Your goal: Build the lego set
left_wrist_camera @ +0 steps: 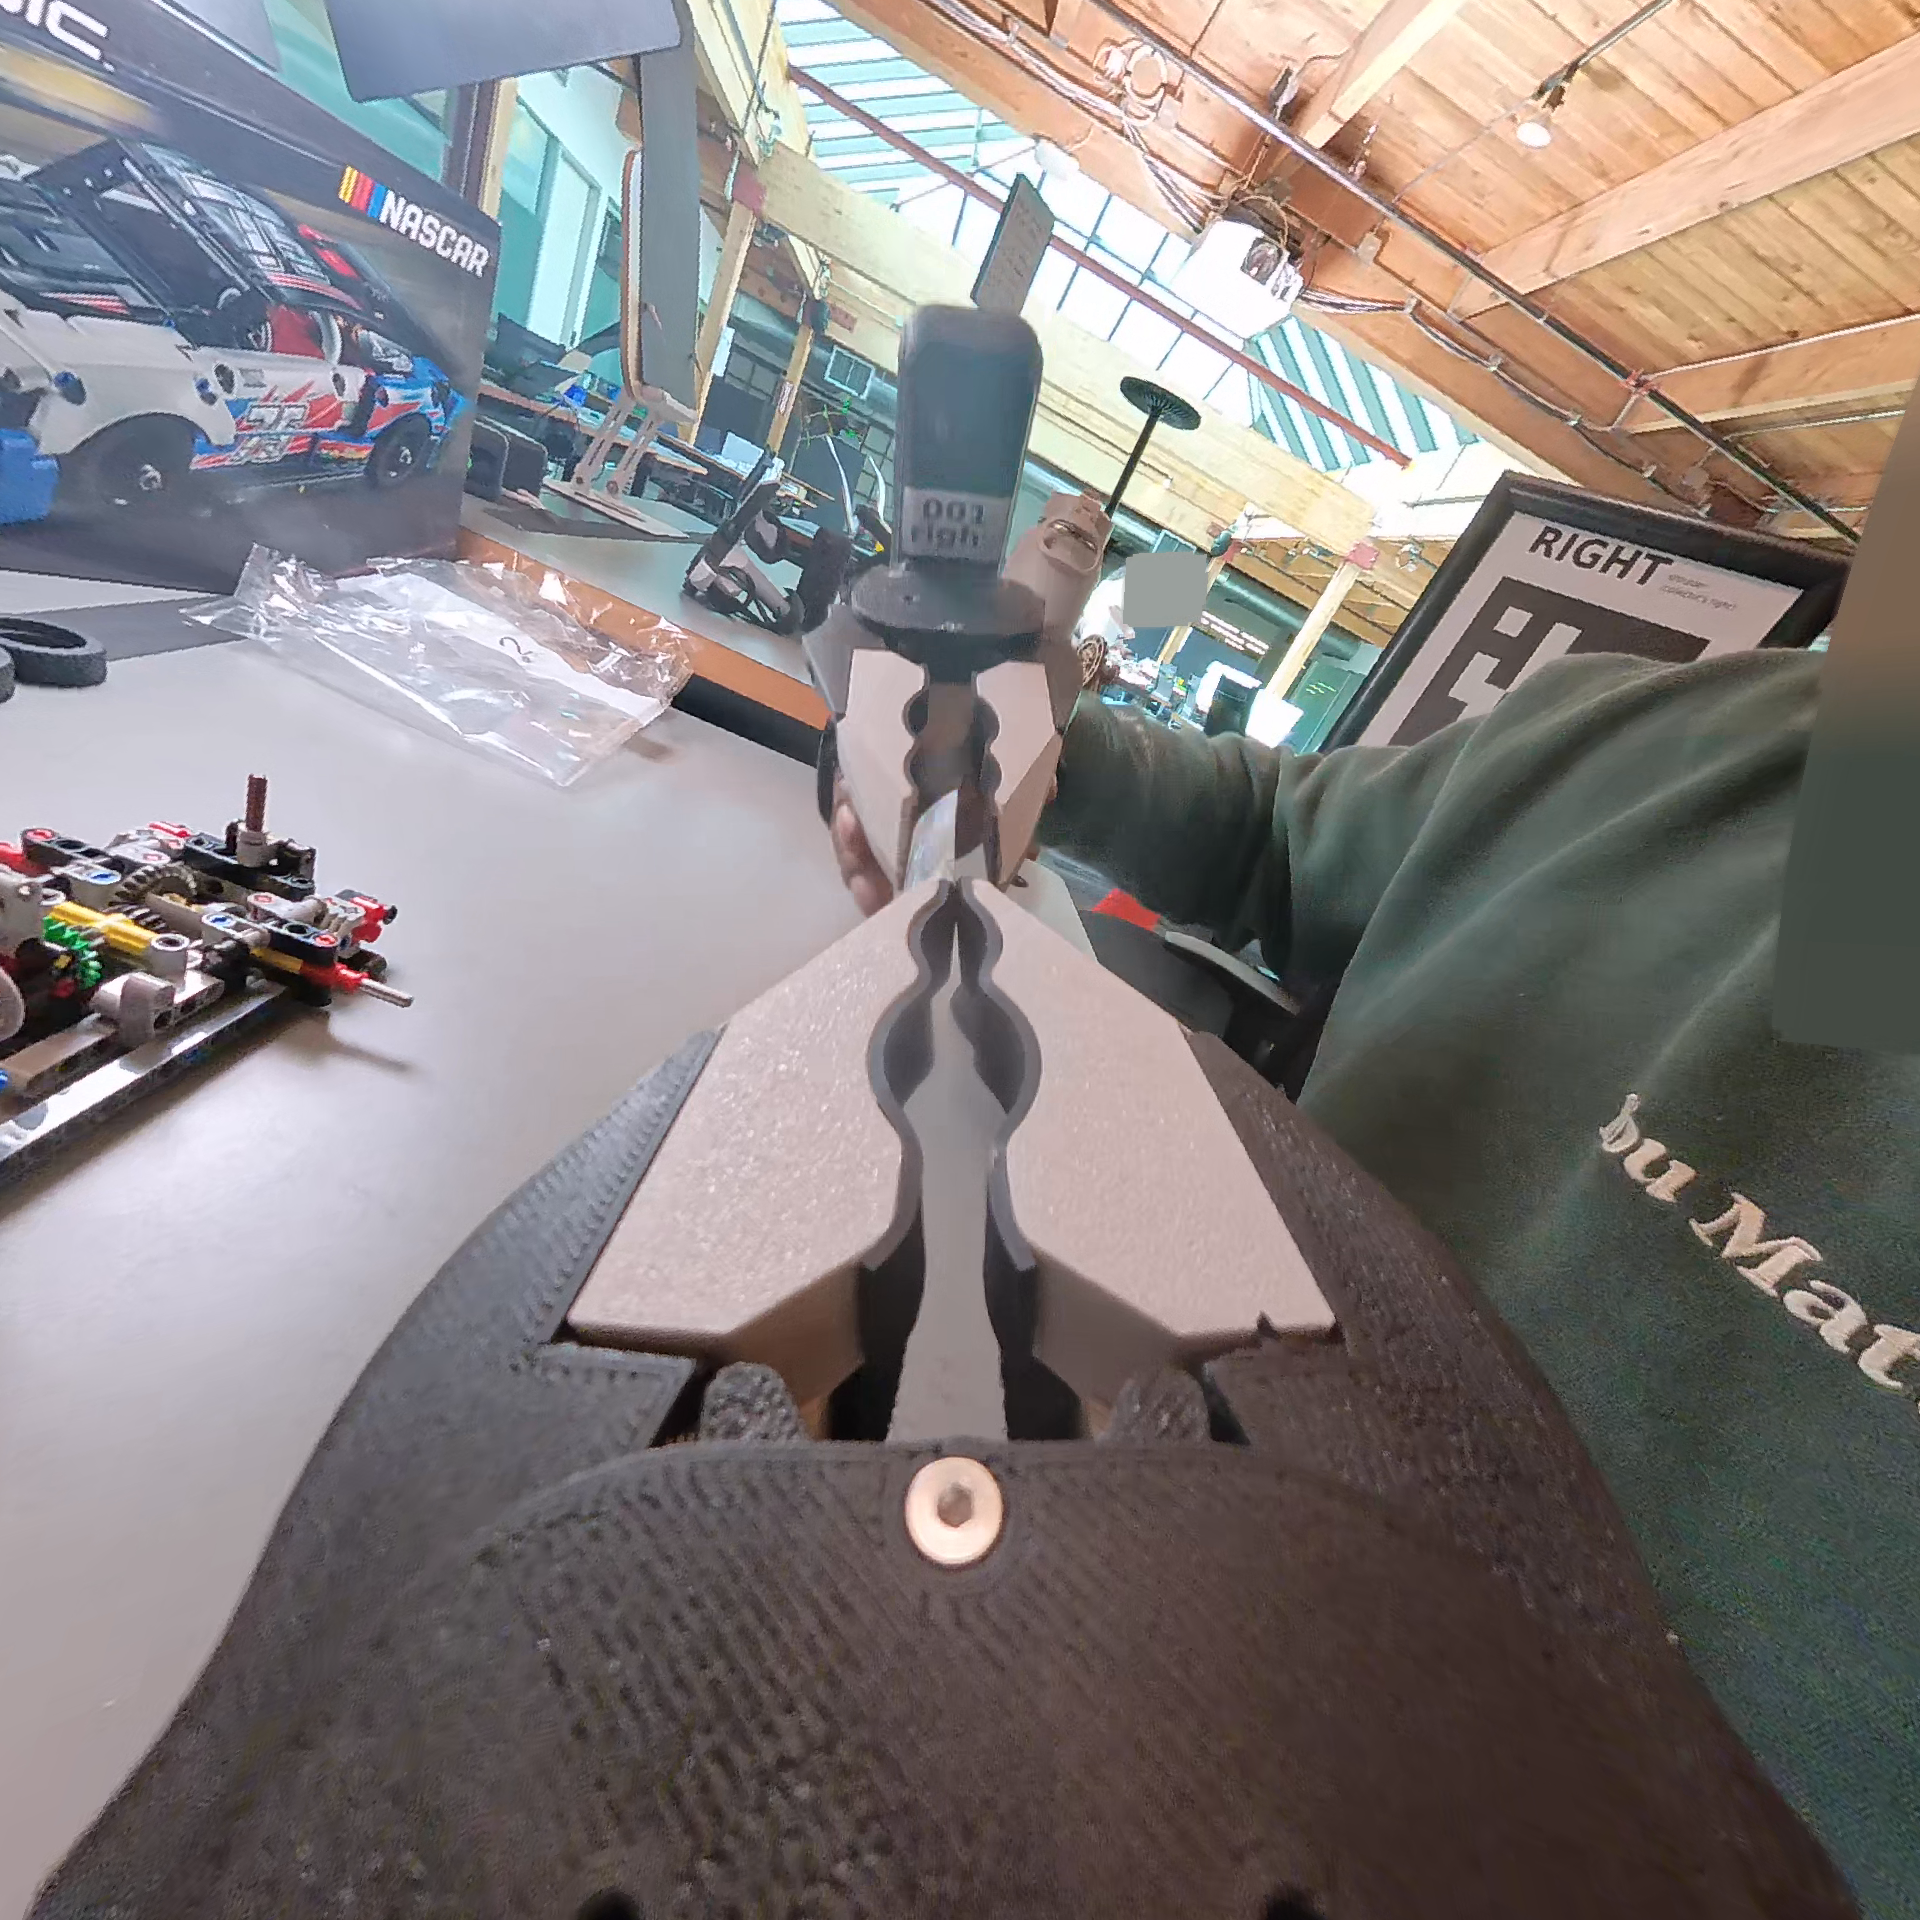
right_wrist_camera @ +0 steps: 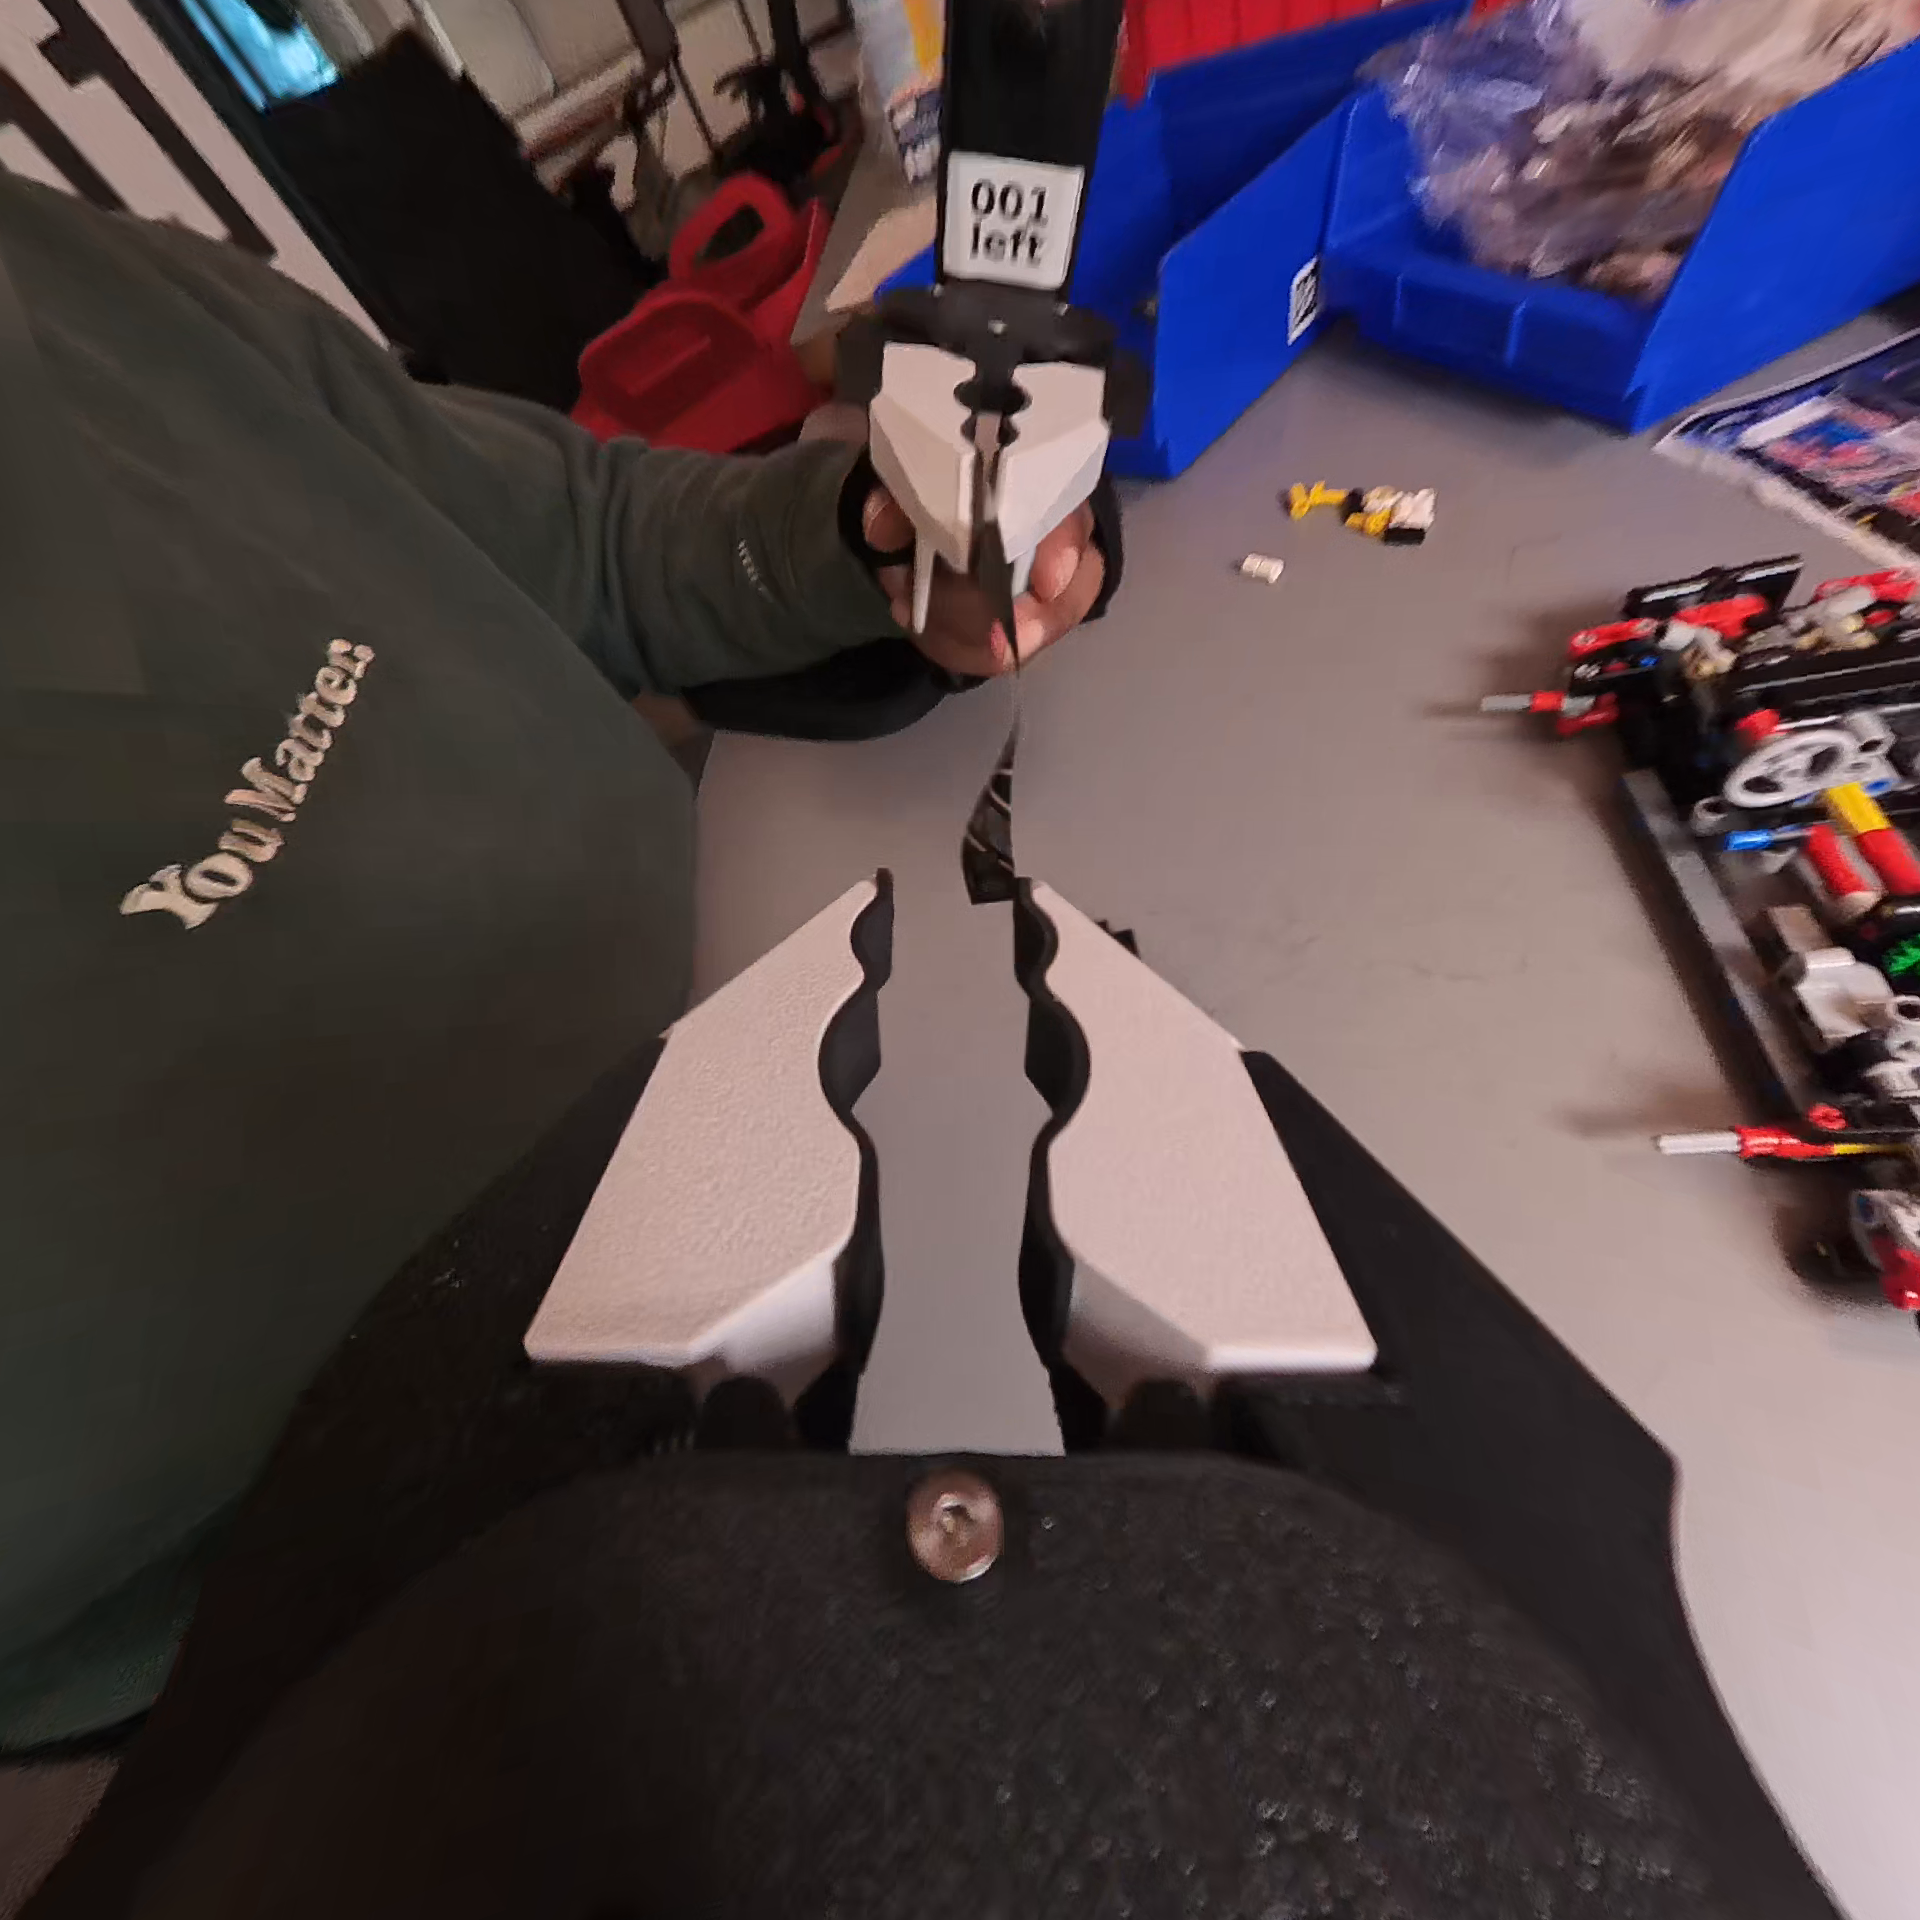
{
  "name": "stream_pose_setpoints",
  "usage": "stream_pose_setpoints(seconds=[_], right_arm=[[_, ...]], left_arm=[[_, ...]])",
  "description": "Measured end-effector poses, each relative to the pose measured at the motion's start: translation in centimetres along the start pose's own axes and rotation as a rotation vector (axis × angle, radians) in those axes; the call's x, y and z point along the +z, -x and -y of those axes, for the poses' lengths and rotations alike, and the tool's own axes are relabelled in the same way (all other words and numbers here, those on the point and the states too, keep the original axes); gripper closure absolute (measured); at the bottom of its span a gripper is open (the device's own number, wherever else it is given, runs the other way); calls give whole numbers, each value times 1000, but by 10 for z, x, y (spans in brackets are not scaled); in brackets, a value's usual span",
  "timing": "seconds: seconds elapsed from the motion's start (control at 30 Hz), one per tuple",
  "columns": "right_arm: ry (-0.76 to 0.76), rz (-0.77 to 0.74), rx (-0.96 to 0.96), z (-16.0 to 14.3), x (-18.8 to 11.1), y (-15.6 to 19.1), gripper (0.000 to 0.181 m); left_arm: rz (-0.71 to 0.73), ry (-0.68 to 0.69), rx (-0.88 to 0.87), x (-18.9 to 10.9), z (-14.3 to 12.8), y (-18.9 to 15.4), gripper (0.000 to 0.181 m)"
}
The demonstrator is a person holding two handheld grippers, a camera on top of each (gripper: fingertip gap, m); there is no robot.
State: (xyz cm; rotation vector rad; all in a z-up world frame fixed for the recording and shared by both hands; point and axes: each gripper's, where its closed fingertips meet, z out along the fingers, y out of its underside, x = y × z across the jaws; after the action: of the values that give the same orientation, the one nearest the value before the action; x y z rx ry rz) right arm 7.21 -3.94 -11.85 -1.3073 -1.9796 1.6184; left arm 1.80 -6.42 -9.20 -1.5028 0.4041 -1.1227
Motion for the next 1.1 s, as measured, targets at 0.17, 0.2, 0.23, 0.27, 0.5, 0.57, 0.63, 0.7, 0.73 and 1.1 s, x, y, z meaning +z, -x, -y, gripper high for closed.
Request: stream_pose_setpoints(seconds=[0.17,0.2,0.23,0.27,0.5,0.57,0.63,0.7,0.73,1.1], right_arm=[[-243,-104,-39,2,-7,-8,145],[-277,-127,-41,1,-11,-11,142],[-310,-141,-36,1,-15,-12,140],[-346,-148,-24,2,-19,-13,140],[-493,-52,96,5,-22,-9,159],[-500,-39,130,4,-20,-15,160],[-502,-17,157,3,-18,-18,161],[-512,13,190,4,-16,-21,163],[-521,30,207,5,-16,-21,165],[-528,80,238,6,-9,-22,179]], left_arm=[[-15,16,29,3,-3,-4,181],[-19,16,28,3,-3,-5,181],[-19,16,27,3,-3,-4,181],[-17,14,28,2,-3,-4,181],[-23,0,16,2,-2,-3,181],[-29,0,17,2,-2,-4,181],[-33,-2,18,3,-2,-6,181],[-35,-4,20,2,-1,-6,181],[-35,-4,19,2,-1,-6,181],[-35,6,13,3,-4,-4,181]])
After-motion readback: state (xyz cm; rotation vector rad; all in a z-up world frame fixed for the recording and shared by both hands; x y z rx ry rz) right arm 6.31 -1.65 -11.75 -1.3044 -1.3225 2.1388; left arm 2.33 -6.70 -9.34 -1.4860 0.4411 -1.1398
